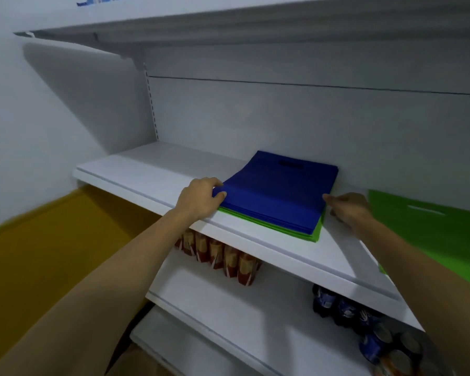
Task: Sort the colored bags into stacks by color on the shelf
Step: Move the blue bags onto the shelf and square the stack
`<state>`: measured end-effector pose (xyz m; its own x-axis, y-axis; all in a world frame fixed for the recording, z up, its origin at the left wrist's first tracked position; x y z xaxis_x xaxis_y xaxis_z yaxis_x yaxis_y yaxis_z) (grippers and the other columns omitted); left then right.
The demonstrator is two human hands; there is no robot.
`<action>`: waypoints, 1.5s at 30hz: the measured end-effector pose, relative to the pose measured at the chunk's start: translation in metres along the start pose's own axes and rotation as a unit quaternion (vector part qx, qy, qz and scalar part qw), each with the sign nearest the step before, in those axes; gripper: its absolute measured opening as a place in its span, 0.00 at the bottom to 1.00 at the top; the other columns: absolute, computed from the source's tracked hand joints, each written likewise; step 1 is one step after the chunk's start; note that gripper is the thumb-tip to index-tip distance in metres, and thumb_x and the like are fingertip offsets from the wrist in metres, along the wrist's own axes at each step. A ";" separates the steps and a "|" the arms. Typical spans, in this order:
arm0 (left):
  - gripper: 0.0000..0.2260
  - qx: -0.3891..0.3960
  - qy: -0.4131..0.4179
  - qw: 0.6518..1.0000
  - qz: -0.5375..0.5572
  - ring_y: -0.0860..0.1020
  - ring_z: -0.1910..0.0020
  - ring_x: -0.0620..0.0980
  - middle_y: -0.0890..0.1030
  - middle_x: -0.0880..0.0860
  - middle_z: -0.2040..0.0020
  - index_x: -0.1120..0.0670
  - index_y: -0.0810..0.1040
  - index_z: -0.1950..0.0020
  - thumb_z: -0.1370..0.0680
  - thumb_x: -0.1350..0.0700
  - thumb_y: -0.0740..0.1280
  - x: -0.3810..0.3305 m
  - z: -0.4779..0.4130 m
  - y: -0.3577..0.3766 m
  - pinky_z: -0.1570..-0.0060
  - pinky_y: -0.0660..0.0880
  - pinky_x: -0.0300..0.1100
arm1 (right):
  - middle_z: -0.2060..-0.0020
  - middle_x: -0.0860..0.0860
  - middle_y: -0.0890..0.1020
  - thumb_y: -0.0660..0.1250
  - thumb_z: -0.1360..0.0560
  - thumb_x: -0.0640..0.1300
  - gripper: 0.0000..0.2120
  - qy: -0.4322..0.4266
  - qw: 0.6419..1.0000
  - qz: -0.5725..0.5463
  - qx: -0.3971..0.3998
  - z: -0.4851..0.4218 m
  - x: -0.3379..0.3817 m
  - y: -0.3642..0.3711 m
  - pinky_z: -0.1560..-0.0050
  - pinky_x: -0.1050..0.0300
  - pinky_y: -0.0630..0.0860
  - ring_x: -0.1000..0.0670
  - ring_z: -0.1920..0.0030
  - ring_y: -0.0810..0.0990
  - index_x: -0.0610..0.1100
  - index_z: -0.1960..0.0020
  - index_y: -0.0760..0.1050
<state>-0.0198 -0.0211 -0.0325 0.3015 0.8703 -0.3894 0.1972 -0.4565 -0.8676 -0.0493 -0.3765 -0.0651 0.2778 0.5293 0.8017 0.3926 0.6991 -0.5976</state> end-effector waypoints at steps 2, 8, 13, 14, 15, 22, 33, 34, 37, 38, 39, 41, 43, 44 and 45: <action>0.17 0.024 0.022 0.999 0.001 0.76 0.41 0.54 0.78 0.53 0.38 0.53 0.74 0.34 0.20 0.48 0.62 -0.005 -0.016 0.009 0.45 0.75 0.48 | 0.62 0.39 0.83 0.68 0.28 0.62 0.27 0.000 1.000 0.012 -0.003 0.001 0.003 0.002 0.54 0.51 0.77 0.39 0.60 0.81 0.35 0.60 0.80; 0.19 0.130 0.080 0.988 0.013 0.72 0.35 0.53 0.73 0.52 0.31 0.51 0.71 0.30 0.19 0.46 0.59 -0.017 -0.065 0.033 0.37 0.70 0.45 | 0.76 0.47 0.71 0.68 0.31 0.67 0.30 0.014 0.999 0.047 0.001 0.012 0.019 0.011 0.69 0.54 0.64 0.46 0.71 0.71 0.44 0.72 0.64; 0.14 0.127 0.165 0.978 0.016 0.76 0.43 0.53 0.80 0.50 0.40 0.47 0.77 0.36 0.19 0.47 0.58 -0.035 -0.083 0.040 0.44 0.72 0.43 | 0.71 0.44 0.79 0.75 0.33 0.59 0.24 0.050 0.997 0.040 -0.030 0.012 0.016 0.010 0.67 0.54 0.69 0.45 0.68 0.77 0.42 0.72 0.70; 0.14 0.124 0.168 0.977 0.034 0.76 0.44 0.52 0.80 0.50 0.41 0.47 0.77 0.37 0.19 0.47 0.59 -0.035 -0.087 0.040 0.45 0.73 0.43 | 0.66 0.42 0.81 0.76 0.33 0.55 0.21 0.059 0.997 0.026 -0.043 0.013 0.016 0.009 0.65 0.52 0.72 0.44 0.65 0.79 0.41 0.70 0.72; 0.13 0.126 0.170 0.976 0.053 0.76 0.44 0.51 0.80 0.50 0.40 0.47 0.77 0.37 0.19 0.47 0.60 -0.034 -0.091 0.040 0.46 0.73 0.42 | 0.64 0.41 0.82 0.77 0.33 0.51 0.19 0.064 0.996 0.017 -0.057 0.015 0.018 0.008 0.62 0.50 0.74 0.42 0.64 0.79 0.41 0.70 0.73; 0.15 0.183 0.162 0.965 0.095 0.75 0.40 0.51 0.77 0.51 0.36 0.51 0.75 0.35 0.22 0.50 0.65 -0.016 -0.113 0.053 0.45 0.70 0.40 | 0.50 0.40 0.82 0.69 0.25 0.41 0.09 0.035 0.982 0.055 -0.175 0.026 0.043 0.001 0.52 0.52 0.74 0.39 0.48 0.79 0.37 0.47 0.78; 0.28 0.193 0.071 0.949 0.239 0.70 0.33 0.55 0.70 0.56 0.29 0.58 0.60 0.25 0.19 0.45 0.61 -0.034 -0.124 0.061 0.43 0.67 0.40 | 0.57 0.46 0.82 0.73 0.27 0.39 0.04 0.016 0.932 -0.228 -0.281 0.079 0.063 -0.041 0.54 0.52 0.79 0.46 0.56 0.80 0.44 0.56 0.78; 0.29 0.199 0.059 0.941 0.266 0.69 0.32 0.55 0.67 0.56 0.27 0.58 0.58 0.24 0.20 0.44 0.61 -0.042 -0.121 0.061 0.40 0.66 0.41 | 0.57 0.47 0.81 0.73 0.27 0.40 0.04 0.021 0.925 -0.245 -0.291 0.086 0.057 -0.050 0.54 0.53 0.78 0.46 0.57 0.79 0.45 0.57 0.78; 0.31 0.245 0.026 0.890 0.385 0.71 0.33 0.54 0.68 0.54 0.28 0.57 0.63 0.25 0.22 0.42 0.64 -0.077 -0.107 0.071 0.37 0.69 0.43 | 0.59 0.48 0.82 0.74 0.28 0.41 0.06 0.036 0.902 -0.287 -0.320 0.112 0.035 -0.078 0.58 0.55 0.78 0.48 0.60 0.79 0.47 0.59 0.77; 0.27 0.266 0.017 0.868 0.418 0.74 0.38 0.52 0.73 0.53 0.31 0.56 0.69 0.29 0.22 0.42 0.65 -0.091 -0.100 0.075 0.42 0.73 0.43 | 0.60 0.48 0.81 0.73 0.28 0.41 0.06 0.039 0.894 -0.300 -0.330 0.122 0.027 -0.088 0.59 0.56 0.78 0.48 0.62 0.78 0.47 0.60 0.76; 0.21 0.289 0.013 0.850 0.441 0.77 0.44 0.49 0.77 0.51 0.37 0.54 0.76 0.36 0.23 0.42 0.66 -0.107 -0.091 0.079 0.47 0.76 0.43 | 0.61 0.48 0.81 0.73 0.28 0.40 0.07 0.042 0.886 -0.311 -0.342 0.132 0.018 -0.100 0.60 0.56 0.77 0.49 0.63 0.78 0.47 0.60 0.76; 0.11 0.331 0.013 0.815 0.475 0.79 0.49 0.47 0.81 0.49 0.45 0.50 0.80 0.49 0.24 0.44 0.68 -0.143 -0.070 0.087 0.47 0.78 0.45 | 0.62 0.49 0.81 0.72 0.27 0.40 0.07 0.048 0.876 -0.315 -0.361 0.153 0.000 -0.125 0.61 0.56 0.77 0.50 0.64 0.78 0.46 0.60 0.75; 0.11 0.370 0.011 0.779 0.506 0.81 0.49 0.49 0.83 0.51 0.47 0.51 0.80 0.49 0.25 0.46 0.70 -0.182 -0.045 0.097 0.47 0.78 0.44 | 0.61 0.50 0.82 0.71 0.26 0.40 0.05 0.049 0.866 -0.314 -0.385 0.178 -0.019 -0.154 0.61 0.58 0.77 0.52 0.63 0.79 0.45 0.57 0.76; 0.12 0.388 0.006 0.759 0.522 0.81 0.49 0.49 0.83 0.52 0.47 0.53 0.80 0.47 0.25 0.47 0.71 -0.201 -0.032 0.102 0.49 0.78 0.43 | 0.61 0.50 0.81 0.71 0.25 0.40 0.04 0.051 0.860 -0.313 -0.400 0.192 -0.030 -0.170 0.61 0.59 0.77 0.52 0.62 0.79 0.45 0.56 0.76; 0.13 0.404 0.003 0.744 0.532 0.81 0.50 0.49 0.83 0.52 0.47 0.54 0.80 0.45 0.25 0.48 0.71 -0.220 -0.018 0.107 0.52 0.78 0.41 | 0.61 0.51 0.81 0.71 0.25 0.40 0.04 0.054 0.853 -0.311 -0.415 0.206 -0.042 -0.186 0.61 0.59 0.76 0.53 0.61 0.79 0.45 0.56 0.76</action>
<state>-0.0486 -0.2652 -0.0345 -0.1097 0.0930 -0.9896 -0.7807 -0.6243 0.0279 -0.3144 -0.4298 0.0096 -0.1498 0.1006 0.9836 0.9665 0.2246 0.1242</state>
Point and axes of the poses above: each hand's wrist, its own z-axis away from the middle knuckle, its own y-axis out of the palm, x = y × z, the point moved 7 cm from there along -z, towards the middle knuckle
